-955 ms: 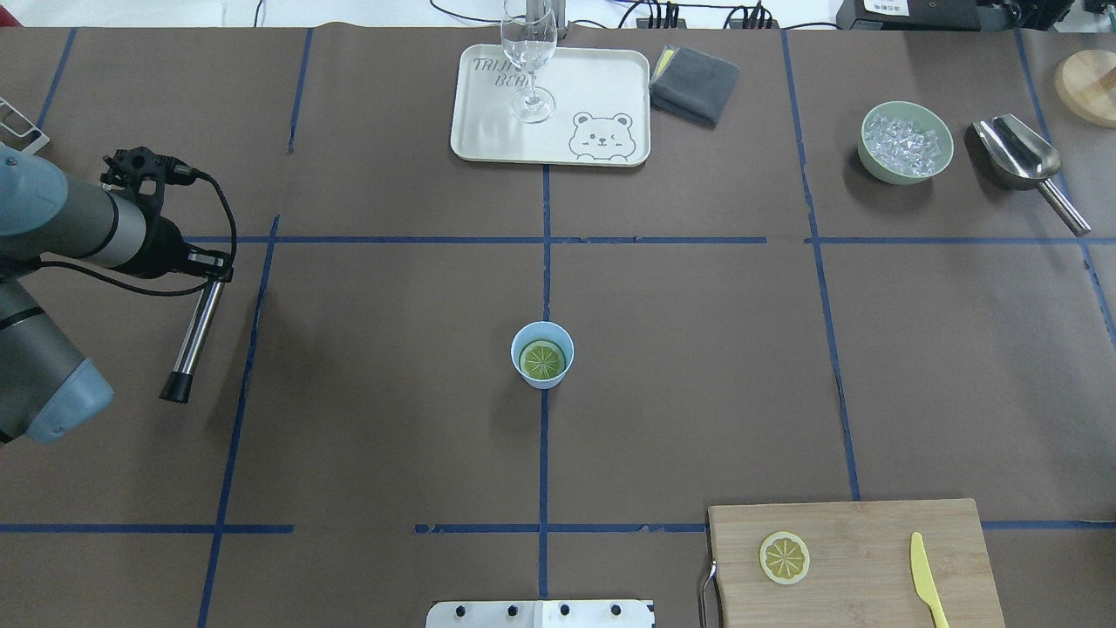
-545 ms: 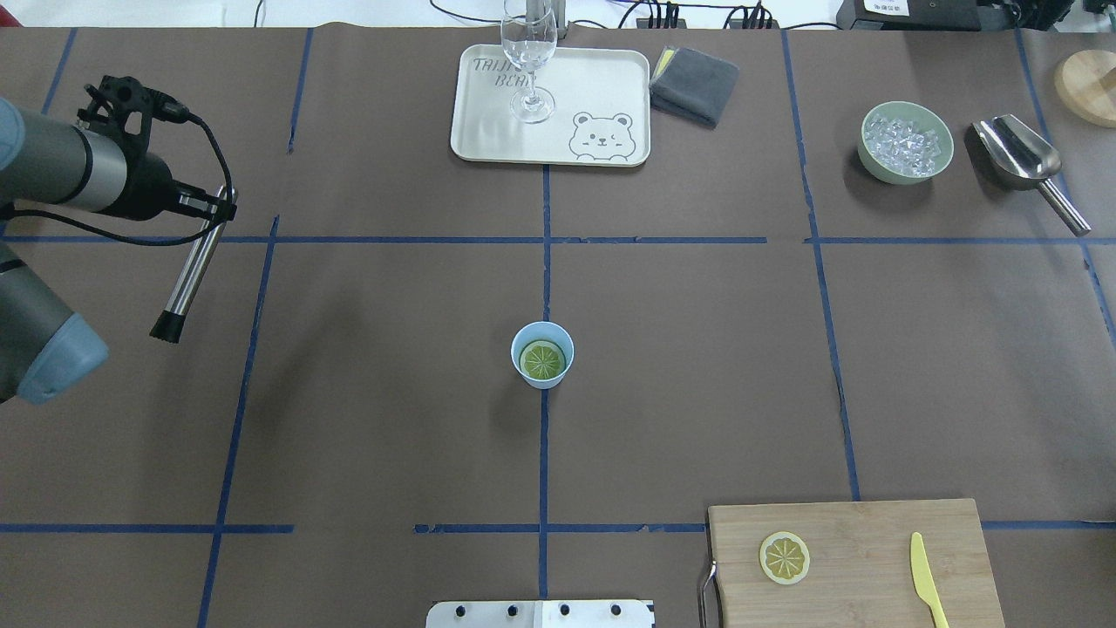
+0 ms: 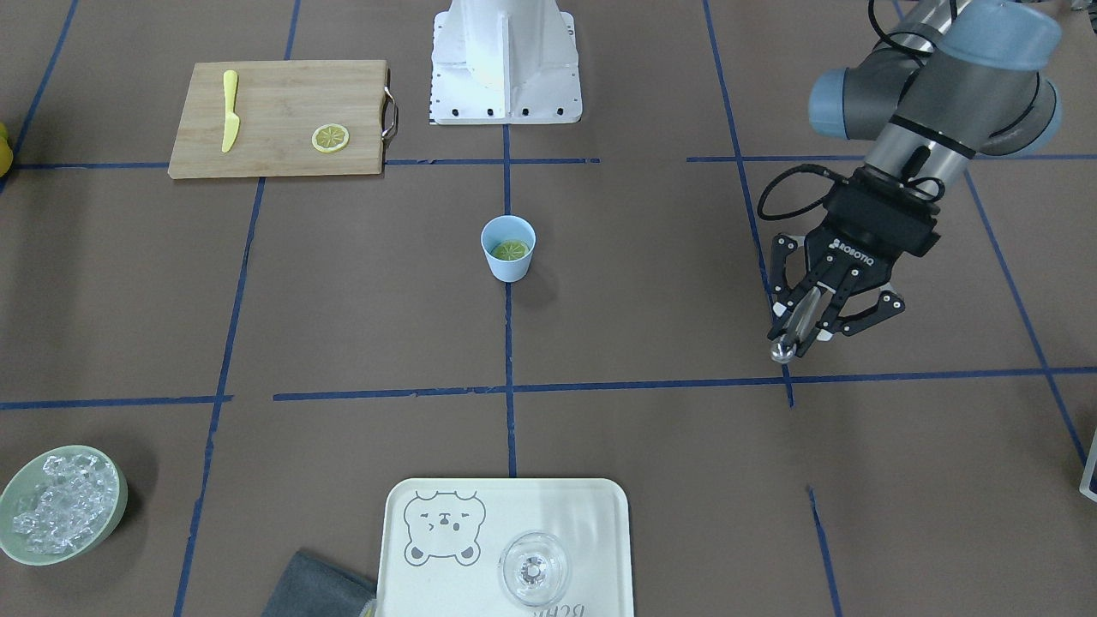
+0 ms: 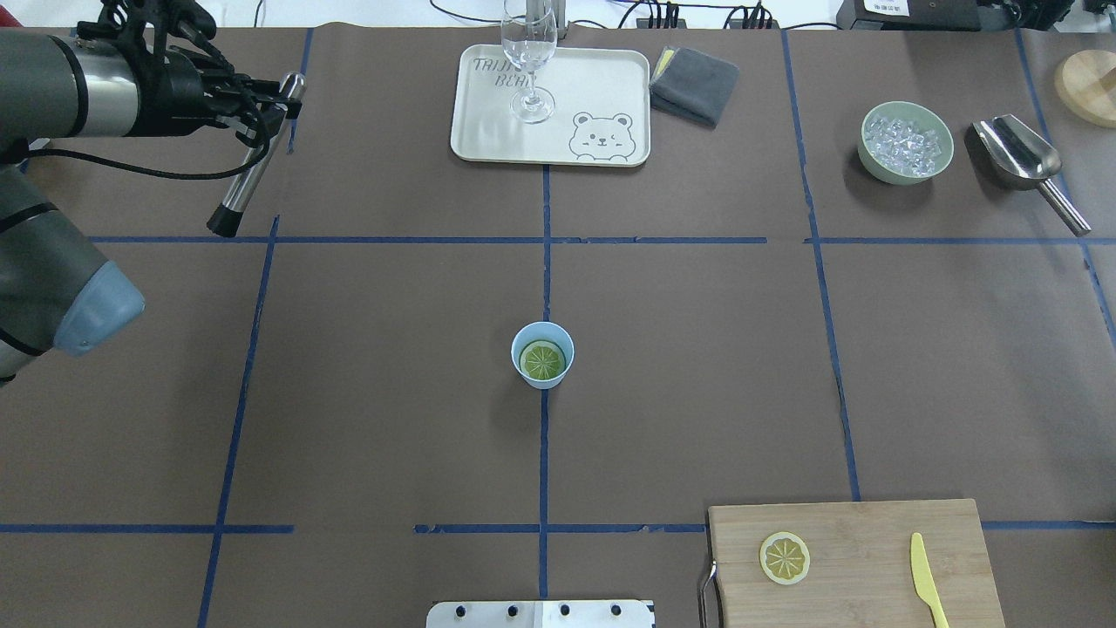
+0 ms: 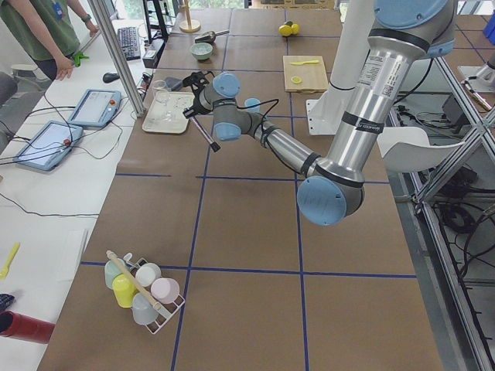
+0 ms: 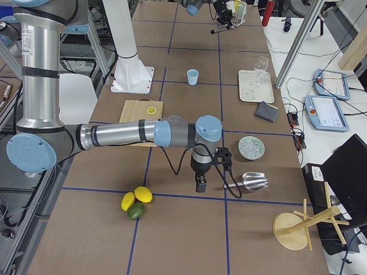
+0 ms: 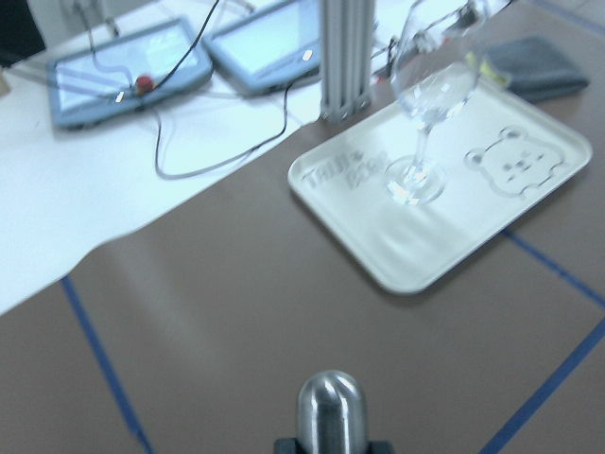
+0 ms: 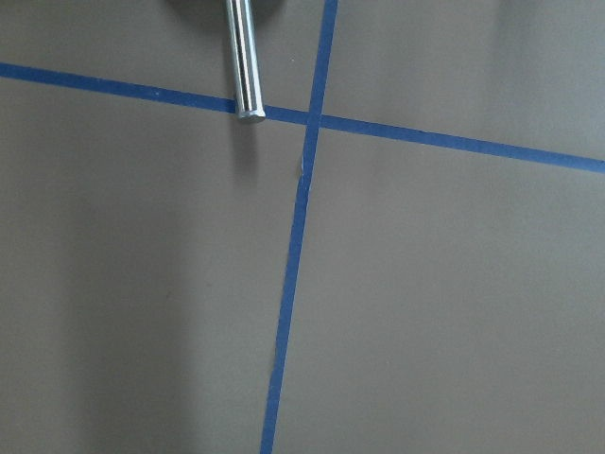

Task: Squeeze lemon into cup
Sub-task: 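Lift the muddler with the left gripper and carry it over the cup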

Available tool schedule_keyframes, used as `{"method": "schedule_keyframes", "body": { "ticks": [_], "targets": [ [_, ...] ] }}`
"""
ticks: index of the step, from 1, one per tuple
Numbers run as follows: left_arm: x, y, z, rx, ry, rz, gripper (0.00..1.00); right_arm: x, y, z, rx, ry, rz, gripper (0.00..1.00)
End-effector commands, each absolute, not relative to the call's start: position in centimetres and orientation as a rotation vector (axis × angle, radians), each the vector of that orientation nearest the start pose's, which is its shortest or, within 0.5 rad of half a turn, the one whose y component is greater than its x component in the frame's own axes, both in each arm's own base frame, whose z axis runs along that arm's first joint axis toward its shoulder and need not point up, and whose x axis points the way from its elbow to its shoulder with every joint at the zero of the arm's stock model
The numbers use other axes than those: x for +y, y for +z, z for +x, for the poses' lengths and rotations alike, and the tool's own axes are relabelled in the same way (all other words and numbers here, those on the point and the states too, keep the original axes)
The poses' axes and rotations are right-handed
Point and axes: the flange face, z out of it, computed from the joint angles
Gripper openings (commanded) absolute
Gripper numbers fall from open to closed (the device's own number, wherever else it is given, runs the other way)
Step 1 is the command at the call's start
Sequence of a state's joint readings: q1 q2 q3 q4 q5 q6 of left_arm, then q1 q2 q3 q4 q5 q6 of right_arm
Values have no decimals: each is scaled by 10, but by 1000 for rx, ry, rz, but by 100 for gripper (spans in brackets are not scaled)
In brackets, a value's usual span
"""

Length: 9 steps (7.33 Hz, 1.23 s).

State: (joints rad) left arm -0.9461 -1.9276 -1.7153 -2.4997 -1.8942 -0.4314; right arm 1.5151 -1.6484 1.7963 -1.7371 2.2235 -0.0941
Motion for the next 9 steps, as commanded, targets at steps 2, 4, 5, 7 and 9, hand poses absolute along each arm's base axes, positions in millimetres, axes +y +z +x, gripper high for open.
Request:
{"method": "schedule_keyframes", "body": {
  "ticks": [2,4,5,7,9],
  "targets": [
    [-520,264,255,1111,423,1415,0,-456,610,48,-656,-135,-6,100],
    [-508,247,250,1231,424,1585,0,-456,609,48,-656,-136,-5,100],
    [-501,231,258,1291,442,1656,0,-456,610,48,-654,-136,-5,100],
    [-473,220,298,1449,389,1797,0,-456,610,48,-654,-135,-8,100],
    [-423,212,398,1633,113,1823,0,-456,610,50,-654,-133,-5,100]
  ]
}}
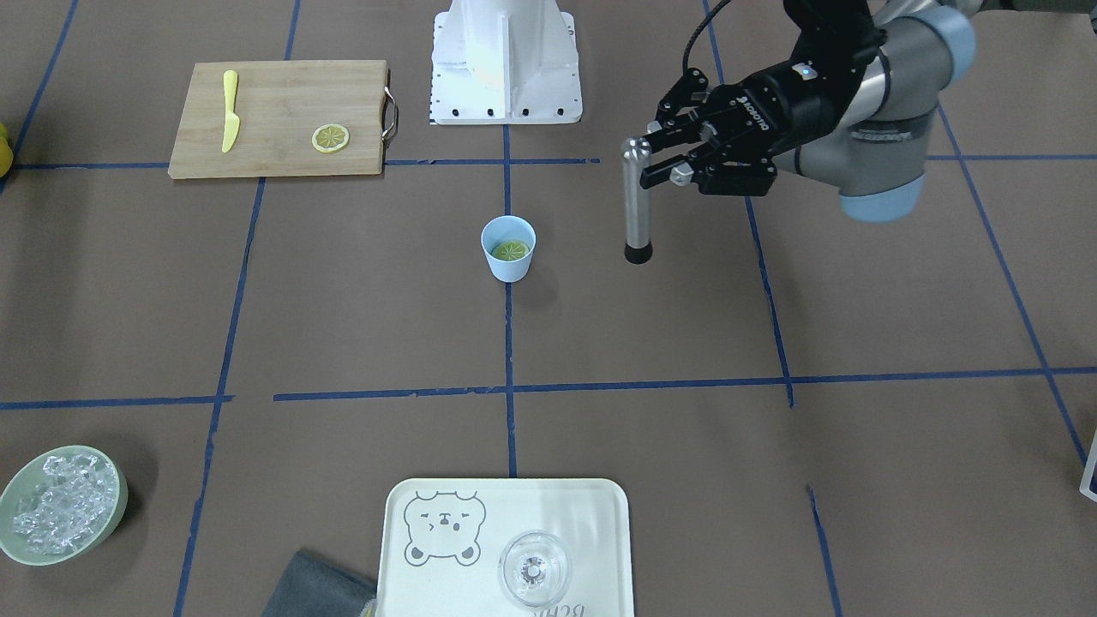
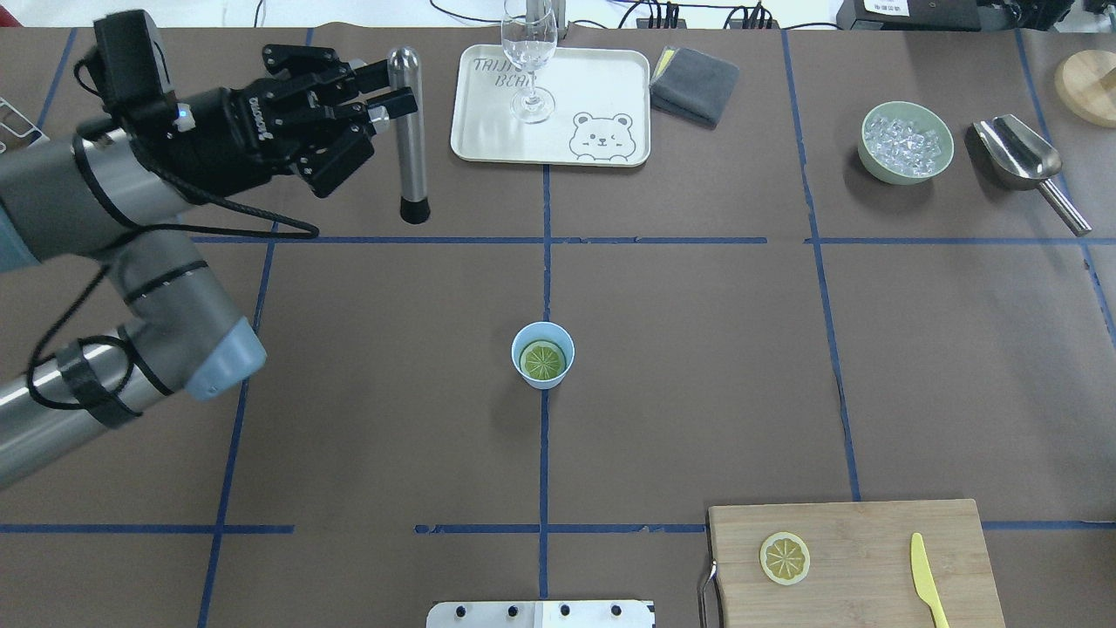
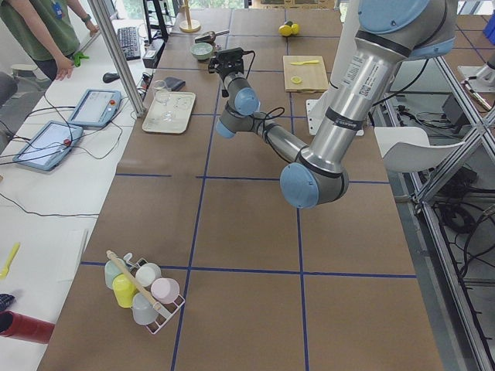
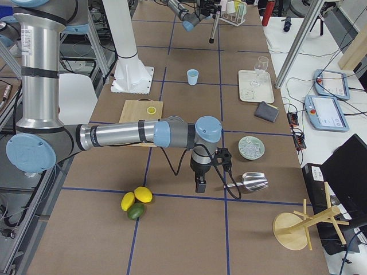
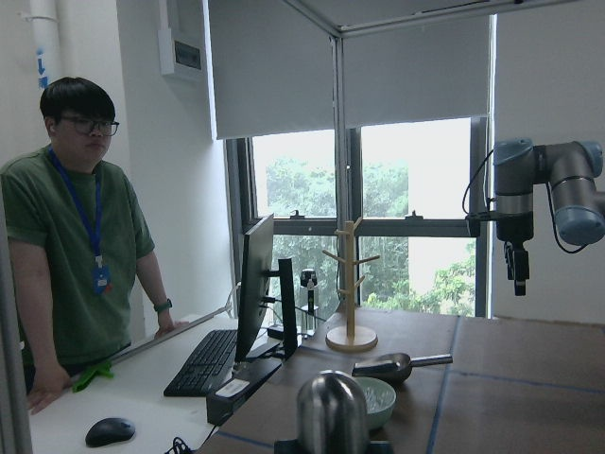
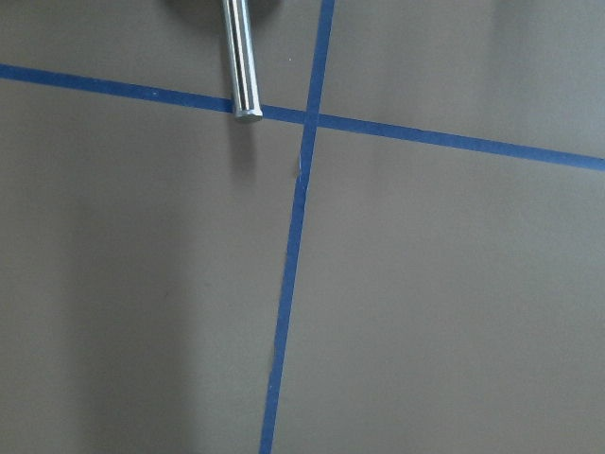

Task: Squeeze lemon into cup
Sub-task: 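Lift the muddler with the left gripper and carry it over the cup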

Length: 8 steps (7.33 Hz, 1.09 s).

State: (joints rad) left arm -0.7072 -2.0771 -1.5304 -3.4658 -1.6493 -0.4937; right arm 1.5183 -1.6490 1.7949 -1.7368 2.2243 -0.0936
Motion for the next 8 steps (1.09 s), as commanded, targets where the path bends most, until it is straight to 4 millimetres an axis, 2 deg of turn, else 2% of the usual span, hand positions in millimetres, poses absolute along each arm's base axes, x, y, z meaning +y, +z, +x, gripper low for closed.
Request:
{"method": "schedule_keyframes", "body": {
  "ticks": [1,4,5,8],
  "targets": [
    [-411,208,425,1656,63,1799,0,-456,610,50,-654,-131,-5,100],
    [-398,236,473,1592,73,1741,0,-456,610,54,-654,-122,-3,100],
    [-387,239,488,1560,100,1753,0,-455,611,54,-654,-121,-6,100],
    [-373,244,502,1562,87,1728,0,-455,611,54,-654,-121,-6,100]
  ]
}}
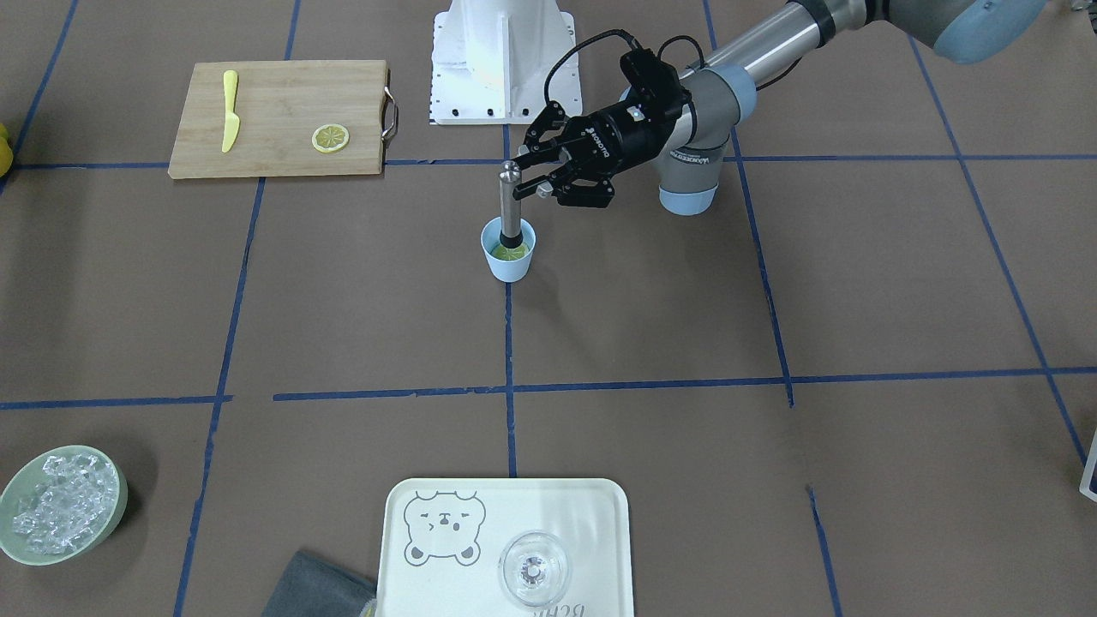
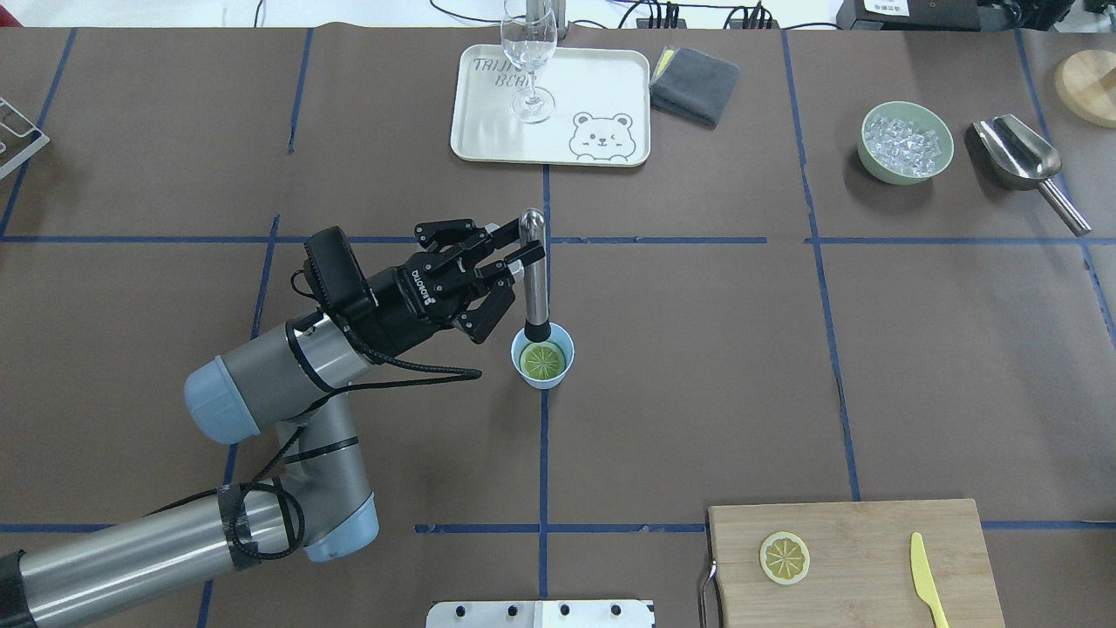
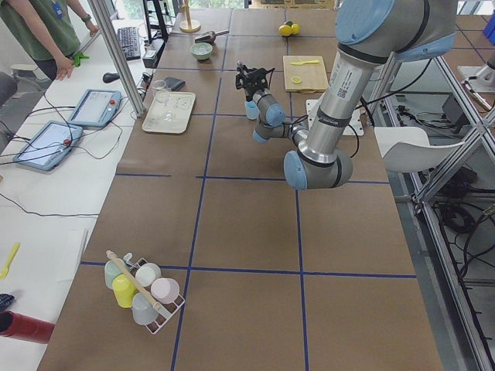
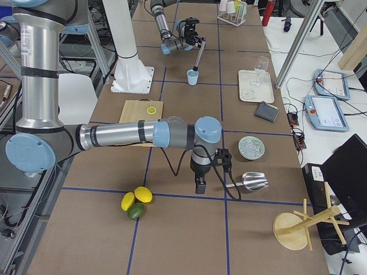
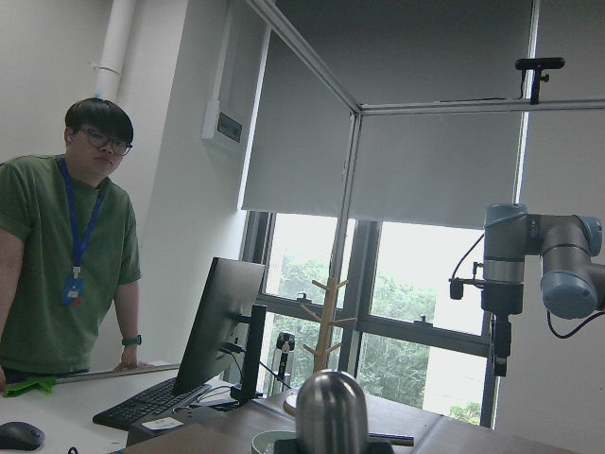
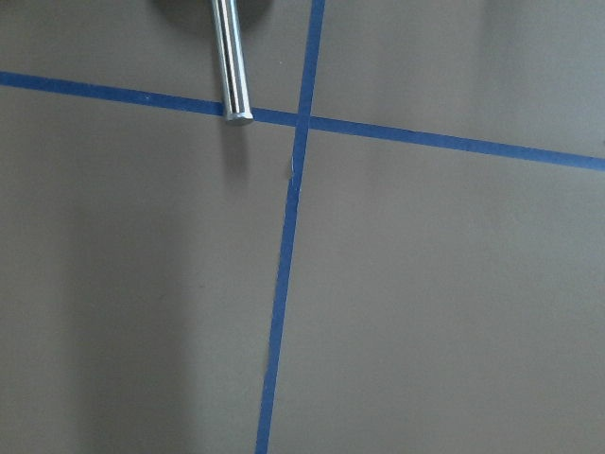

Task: Squeeze lemon into cup
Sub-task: 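Press the muddler down into the cup onto the lemon slice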

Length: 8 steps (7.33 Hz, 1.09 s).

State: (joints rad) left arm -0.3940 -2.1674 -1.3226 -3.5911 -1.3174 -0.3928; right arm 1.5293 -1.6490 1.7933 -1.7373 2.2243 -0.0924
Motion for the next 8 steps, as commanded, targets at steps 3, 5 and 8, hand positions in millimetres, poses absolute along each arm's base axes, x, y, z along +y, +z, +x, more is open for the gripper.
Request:
{"method": "schedule_keyframes", "body": {
  "ticks": [3,5,8],
  "targets": [
    [-376,263,516,1503,125,1718,0,-456,611,54,-654,-123,-4,100],
    [-362,265,528,1501,101,1695,0,-457,613,54,-653,-122,-7,100],
    [-361,262,526,1500,101,1708,0,-457,613,54,-654,-122,-8,100]
  ]
}}
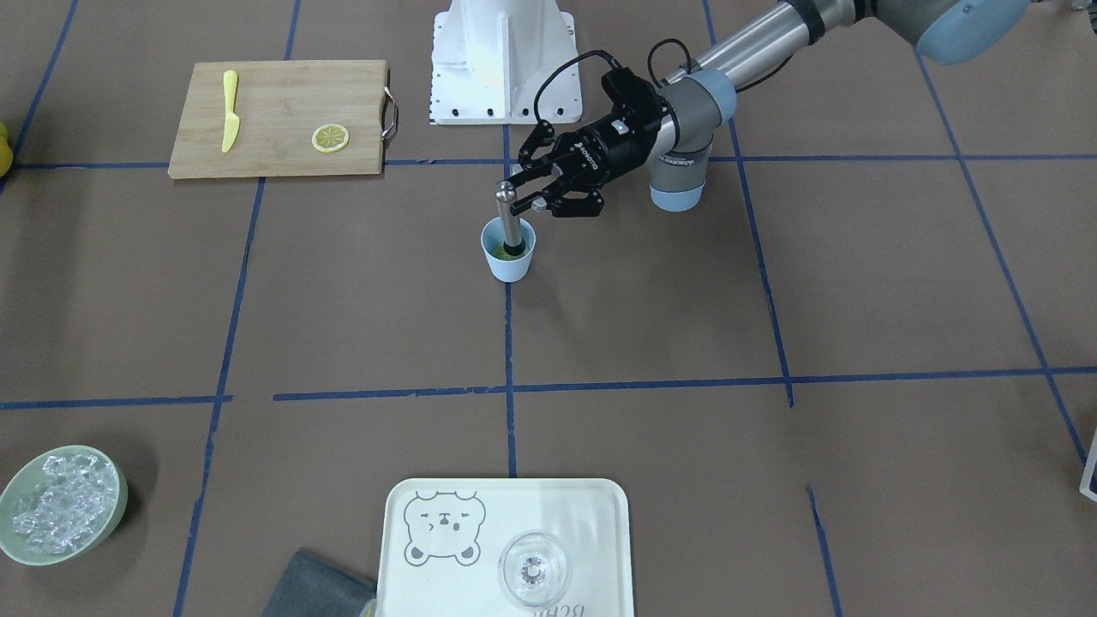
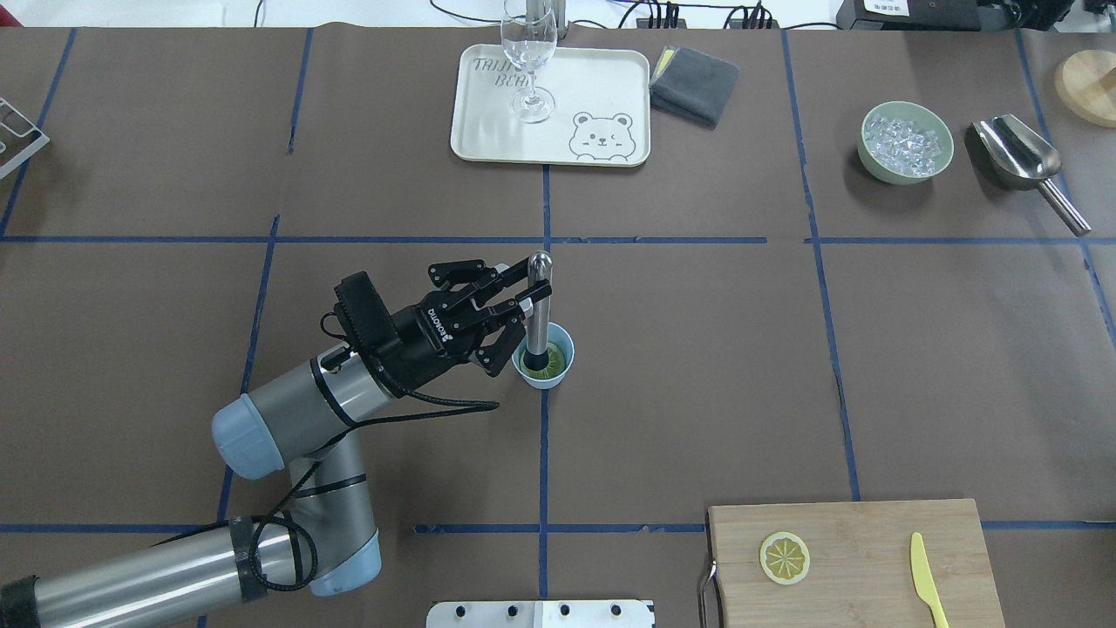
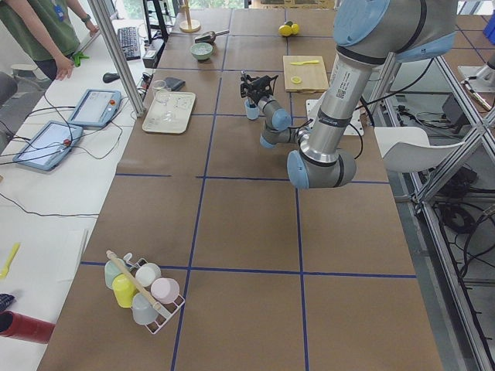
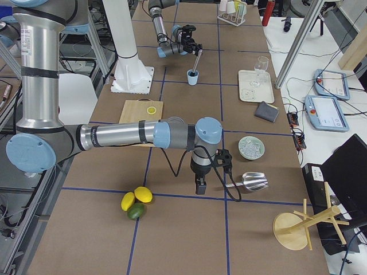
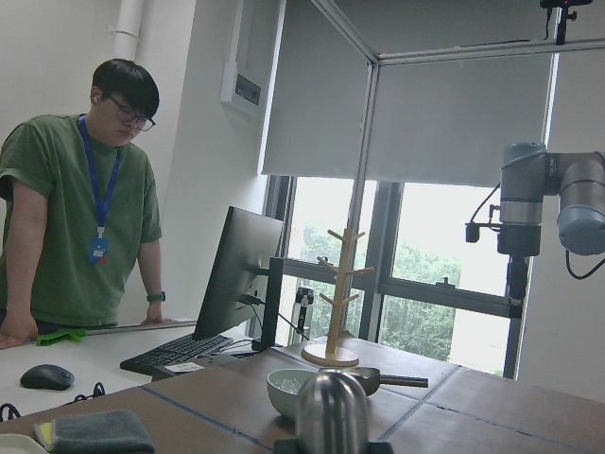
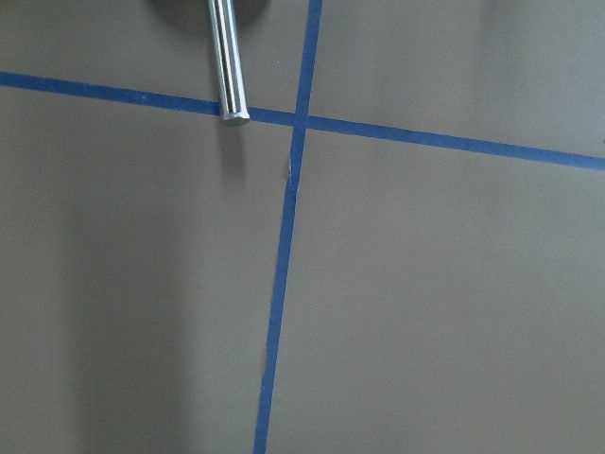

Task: Squeeze lemon into cup
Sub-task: 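Press the muddler down into the cup onto the lemon slice, then lift the muddler out of the cup and carry it back with the left gripper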

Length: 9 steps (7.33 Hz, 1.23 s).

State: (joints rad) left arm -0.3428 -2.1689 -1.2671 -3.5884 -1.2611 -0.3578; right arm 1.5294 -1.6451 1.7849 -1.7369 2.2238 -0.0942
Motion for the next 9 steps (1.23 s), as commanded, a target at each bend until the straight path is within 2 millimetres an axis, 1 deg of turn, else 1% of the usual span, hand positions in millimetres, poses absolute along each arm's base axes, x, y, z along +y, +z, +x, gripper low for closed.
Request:
{"method": "schedule_keyframes", "body": {
  "ticks": [1,2,3,4,5,6,7,8,9],
  "targets": [
    [-361,252,519,1518,85,1727,0,-458,614,54,-654,-121,-10,100],
    [-367,235,501,1535,50,1765,0,-459,614,54,-654,-121,-10,100],
    [-373,223,483,1552,17,1796,0,-459,616,54,-656,-120,-12,100],
    [-381,221,472,1545,-2,1812,0,-459,616,54,-656,-120,-14,100],
    [-396,223,458,1518,-16,1813,0,-459,616,54,-657,-120,-14,100],
    [-417,250,443,1441,-5,1761,0,-459,616,54,-656,-120,-14,100],
    [-442,262,431,1358,14,1706,0,-459,616,54,-656,-120,-14,100],
    [-464,254,426,1251,75,1638,0,-460,616,54,-656,-118,-14,100],
    [-480,241,422,1150,133,1544,0,-460,616,54,-657,-119,-13,100]
  ]
}}
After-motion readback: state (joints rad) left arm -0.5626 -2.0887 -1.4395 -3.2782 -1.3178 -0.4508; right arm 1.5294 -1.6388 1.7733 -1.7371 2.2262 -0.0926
